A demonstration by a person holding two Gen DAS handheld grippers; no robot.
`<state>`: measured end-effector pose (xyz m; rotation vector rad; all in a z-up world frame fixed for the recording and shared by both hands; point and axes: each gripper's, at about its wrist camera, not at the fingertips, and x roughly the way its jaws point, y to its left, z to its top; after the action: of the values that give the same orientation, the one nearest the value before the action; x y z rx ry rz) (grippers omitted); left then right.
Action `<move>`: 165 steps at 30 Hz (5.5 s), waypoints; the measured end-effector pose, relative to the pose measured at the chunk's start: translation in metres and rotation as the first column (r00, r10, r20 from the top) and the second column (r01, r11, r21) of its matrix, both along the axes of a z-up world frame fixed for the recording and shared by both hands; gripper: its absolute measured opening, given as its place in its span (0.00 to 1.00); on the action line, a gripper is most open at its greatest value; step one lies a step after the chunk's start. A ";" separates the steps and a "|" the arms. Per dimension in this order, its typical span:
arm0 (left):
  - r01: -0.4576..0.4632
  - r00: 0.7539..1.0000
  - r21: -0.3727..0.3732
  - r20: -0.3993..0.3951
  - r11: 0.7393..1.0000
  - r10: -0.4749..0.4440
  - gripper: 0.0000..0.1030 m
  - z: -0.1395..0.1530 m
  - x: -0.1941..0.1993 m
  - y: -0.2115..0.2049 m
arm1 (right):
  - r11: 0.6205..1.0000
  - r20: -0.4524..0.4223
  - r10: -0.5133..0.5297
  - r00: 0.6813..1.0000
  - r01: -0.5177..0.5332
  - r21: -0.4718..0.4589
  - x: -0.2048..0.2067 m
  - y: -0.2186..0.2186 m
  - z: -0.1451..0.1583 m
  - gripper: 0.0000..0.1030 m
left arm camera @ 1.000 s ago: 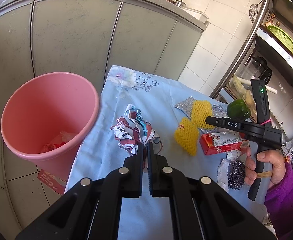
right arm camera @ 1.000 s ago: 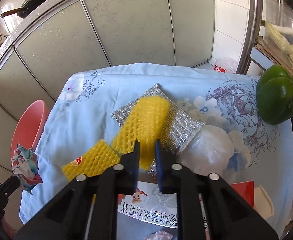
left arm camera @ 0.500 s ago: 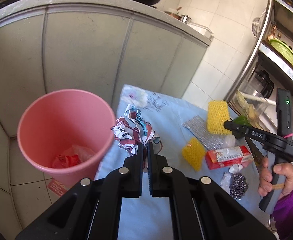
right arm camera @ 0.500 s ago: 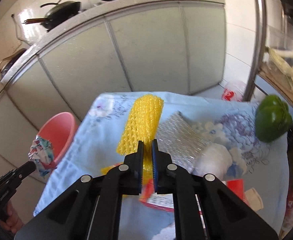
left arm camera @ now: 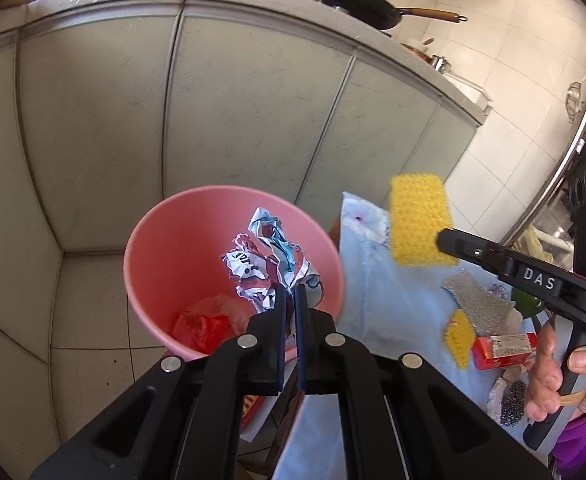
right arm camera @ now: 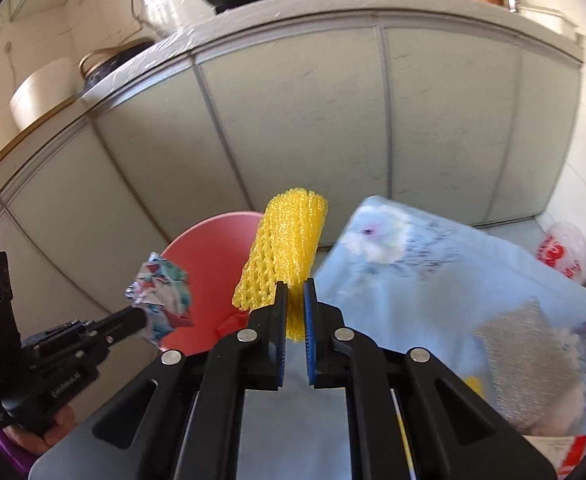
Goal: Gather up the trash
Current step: 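Carry both items over the pink bin and open both tools, then return the left tool to the table and grasp the clear bag with red contents, then carry the clear bag to the bin while the right tool grasps the steel wool, then open both tools over the pink bin, dropping the bag and steel wool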
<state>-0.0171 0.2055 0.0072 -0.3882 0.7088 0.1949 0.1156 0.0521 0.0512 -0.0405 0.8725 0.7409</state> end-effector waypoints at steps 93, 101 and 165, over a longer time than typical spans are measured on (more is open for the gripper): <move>0.458 0.880 -0.031 -0.125 0.889 -0.458 0.35 0.011 -0.005 -0.200 | 0.919 -0.088 -0.394 0.915 0.395 -0.005 -0.141 -0.272 -0.051 0.47; 0.457 0.881 -0.059 -0.113 0.888 -0.460 0.35 0.007 0.028 -0.174 | 0.916 -0.164 -0.400 0.902 0.389 -0.100 -0.103 -0.265 -0.080 0.54; -0.072 0.988 -0.034 -0.143 0.997 0.066 0.50 -0.054 0.035 0.041 | 0.996 -0.136 0.090 0.987 -0.093 -0.015 0.039 0.071 -0.060 0.45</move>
<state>0.0177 0.2466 -0.0464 -0.4399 0.8405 0.2763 0.1545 0.1229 -0.0091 -0.0498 1.0126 0.8272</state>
